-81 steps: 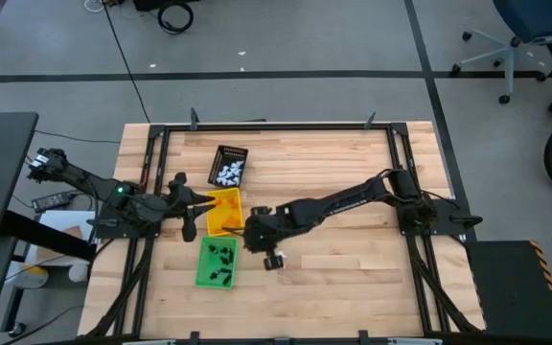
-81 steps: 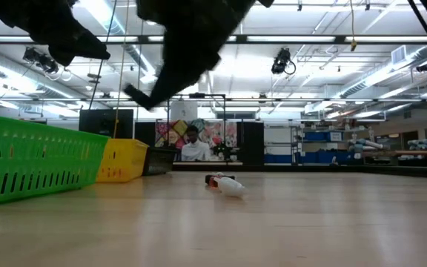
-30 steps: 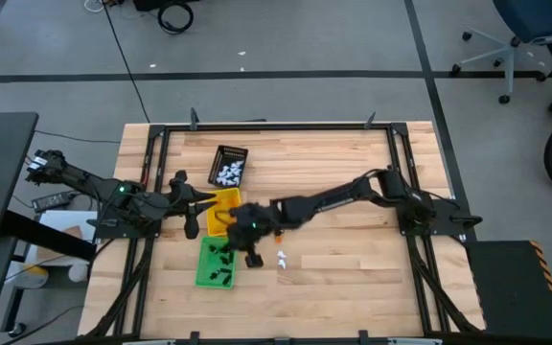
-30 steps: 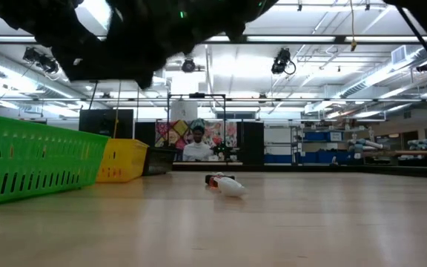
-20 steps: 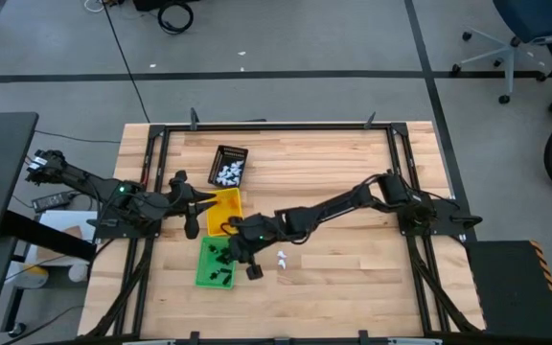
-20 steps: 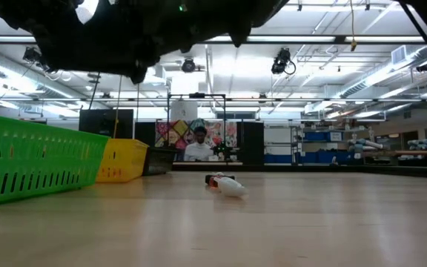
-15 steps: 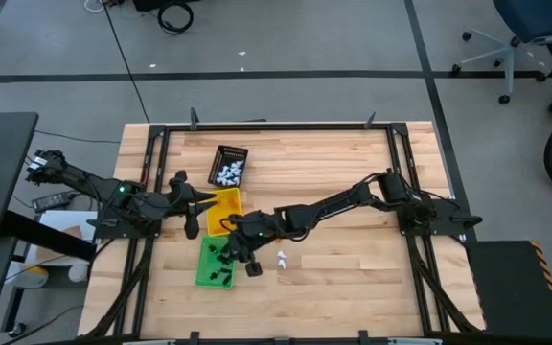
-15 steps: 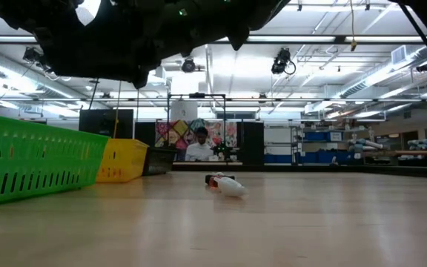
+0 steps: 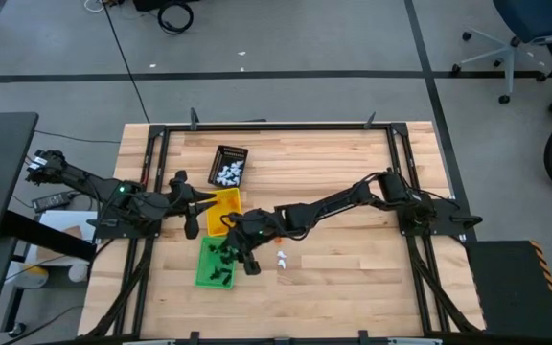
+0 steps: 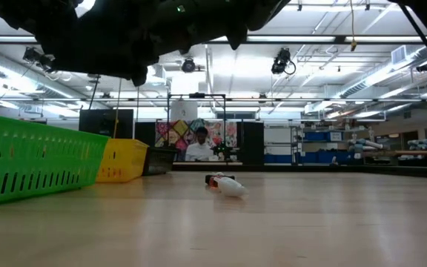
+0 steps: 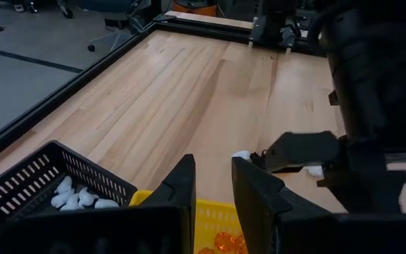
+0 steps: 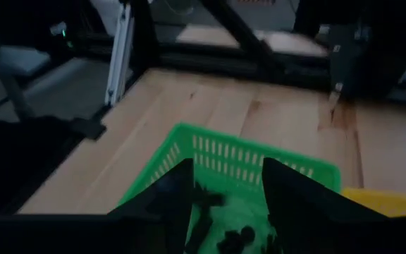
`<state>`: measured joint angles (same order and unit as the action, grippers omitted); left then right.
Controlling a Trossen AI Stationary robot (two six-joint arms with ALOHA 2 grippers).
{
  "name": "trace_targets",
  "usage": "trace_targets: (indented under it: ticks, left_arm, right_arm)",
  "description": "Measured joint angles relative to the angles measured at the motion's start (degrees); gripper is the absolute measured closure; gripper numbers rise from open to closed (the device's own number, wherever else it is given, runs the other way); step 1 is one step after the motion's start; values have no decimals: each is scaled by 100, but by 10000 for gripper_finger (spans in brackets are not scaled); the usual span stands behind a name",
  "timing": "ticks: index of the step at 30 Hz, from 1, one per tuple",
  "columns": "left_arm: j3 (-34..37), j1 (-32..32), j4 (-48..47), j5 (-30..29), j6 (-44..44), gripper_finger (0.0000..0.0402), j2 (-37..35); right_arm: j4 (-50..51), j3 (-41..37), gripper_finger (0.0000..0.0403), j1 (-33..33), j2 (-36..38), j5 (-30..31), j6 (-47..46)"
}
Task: Sort Halloween decoration
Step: Put the white ghost plush toy into the black basket
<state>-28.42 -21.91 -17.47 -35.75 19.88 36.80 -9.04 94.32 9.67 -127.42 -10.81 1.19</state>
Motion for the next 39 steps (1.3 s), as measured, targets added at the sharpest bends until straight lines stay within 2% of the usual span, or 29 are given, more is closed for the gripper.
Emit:
trace_targets:
  ticks: [4, 8, 14, 18, 23, 26, 32, 39]
  left_arm:
    - [0, -16, 0, 3, 2, 333, 0]
    - [0, -19, 0, 286, 26, 333, 0]
    - [0, -17, 0, 369, 26, 333, 0]
    - [0, -17, 4, 372, 26, 333, 0]
    - [0, -17, 7, 371, 42, 333, 0]
    - [0, -17, 9, 369, 44, 333, 0]
    - [0, -11, 10, 369, 4, 333, -2]
    - [0, -11, 57, 360, 31, 333, 0]
  right_arm:
    - [190, 4, 229, 24, 7, 68, 25]
    - [1509, 2, 229, -1, 312, 141, -124]
    - [3341, 11, 229, -14, 850, 901, -241]
    - [4511, 11, 226, -151, 882, 1218, -268]
    - [5508, -7, 213, -453, 745, 1462, -430]
    - [5570, -34, 209, -605, 762, 1573, -724]
    - [5908, -48, 204, -783, 748, 1279, -1150]
    - [5817, -63, 162, -778, 769, 1312, -1258]
